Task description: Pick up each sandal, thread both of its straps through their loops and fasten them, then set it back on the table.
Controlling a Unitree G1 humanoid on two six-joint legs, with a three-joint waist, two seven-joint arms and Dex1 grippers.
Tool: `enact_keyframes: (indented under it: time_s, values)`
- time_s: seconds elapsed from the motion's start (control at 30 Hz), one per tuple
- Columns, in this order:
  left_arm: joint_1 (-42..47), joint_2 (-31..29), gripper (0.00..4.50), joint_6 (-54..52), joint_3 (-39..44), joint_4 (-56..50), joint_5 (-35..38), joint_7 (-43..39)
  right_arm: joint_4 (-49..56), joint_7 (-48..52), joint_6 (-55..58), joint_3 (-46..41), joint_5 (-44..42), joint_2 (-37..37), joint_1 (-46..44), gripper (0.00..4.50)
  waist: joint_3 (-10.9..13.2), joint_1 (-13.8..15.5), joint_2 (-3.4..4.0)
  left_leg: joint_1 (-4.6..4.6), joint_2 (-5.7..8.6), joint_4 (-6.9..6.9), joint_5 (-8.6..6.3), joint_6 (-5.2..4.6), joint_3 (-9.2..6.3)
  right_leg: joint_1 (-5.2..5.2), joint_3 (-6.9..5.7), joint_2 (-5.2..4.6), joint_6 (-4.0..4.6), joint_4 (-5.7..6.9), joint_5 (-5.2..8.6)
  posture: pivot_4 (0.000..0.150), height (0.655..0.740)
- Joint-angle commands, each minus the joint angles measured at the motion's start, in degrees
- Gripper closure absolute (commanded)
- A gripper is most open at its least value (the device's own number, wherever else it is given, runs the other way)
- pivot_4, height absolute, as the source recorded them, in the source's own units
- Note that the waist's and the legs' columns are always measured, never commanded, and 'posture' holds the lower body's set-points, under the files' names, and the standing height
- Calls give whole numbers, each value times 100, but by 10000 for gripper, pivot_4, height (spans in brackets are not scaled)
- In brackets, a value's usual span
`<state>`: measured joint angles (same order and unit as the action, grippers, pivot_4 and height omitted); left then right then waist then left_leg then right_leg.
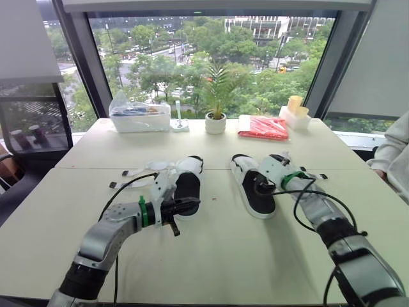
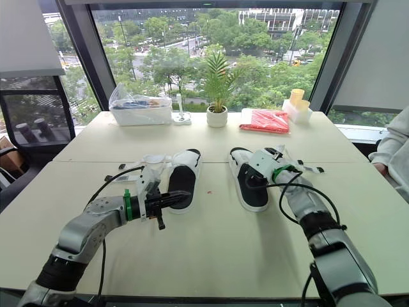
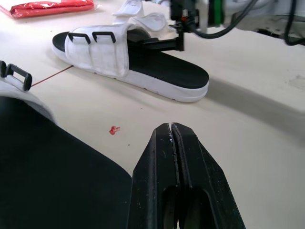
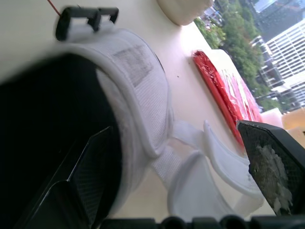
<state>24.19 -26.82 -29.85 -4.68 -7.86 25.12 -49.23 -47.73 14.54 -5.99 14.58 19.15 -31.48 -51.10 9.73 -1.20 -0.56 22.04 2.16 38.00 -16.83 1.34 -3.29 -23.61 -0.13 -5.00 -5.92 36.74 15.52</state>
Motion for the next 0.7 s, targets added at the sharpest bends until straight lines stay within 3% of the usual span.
enact_keyframes:
  time_s: [0.03,0.07,0.17,0.4,0.57,0.7]
  values:
    - [-103,-19,45000,37,107,-353,38,102,-886,-537,-521,95,276,217,-591,242,0,-1,0,2,0,0,1,1,1,-5,0,-1,0,5,0,1500,7374]
    - [-136,-22,45000,40,116,-379,37,132,-1138,-651,-617,139,345,299,-735,242,0,-1,0,4,0,0,1,3,2,-7,2,-1,0,7,0,1500,7374]
    - [-201,-34,45000,50,150,-424,31,205,-1662,-832,-825,216,483,483,-1040,9319,0,1,0,9,1,1,5,8,4,-15,3,-1,0,14,0,1500,7374]
    - [-285,-15,45000,78,161,-475,17,327,-2208,-984,-1140,420,769,745,-1463,44537,0,-8,1,26,2,2,8,14,6,-42,7,-1,0,33,0,1500,7374]
    - [-308,15,45000,117,132,-461,-4,354,-2048,-1009,-1590,770,1167,558,-1409,44537,0,-61,1,41,2,3,12,20,10,-68,12,-1,1,44,0,1500,7374]
    - [-208,70,45000,215,113,-297,-42,322,-1231,-749,-2844,1191,1620,-218,-975,44537,0,-56,2,44,4,3,12,20,8,-70,12,-1,1,44,0,1500,7374]
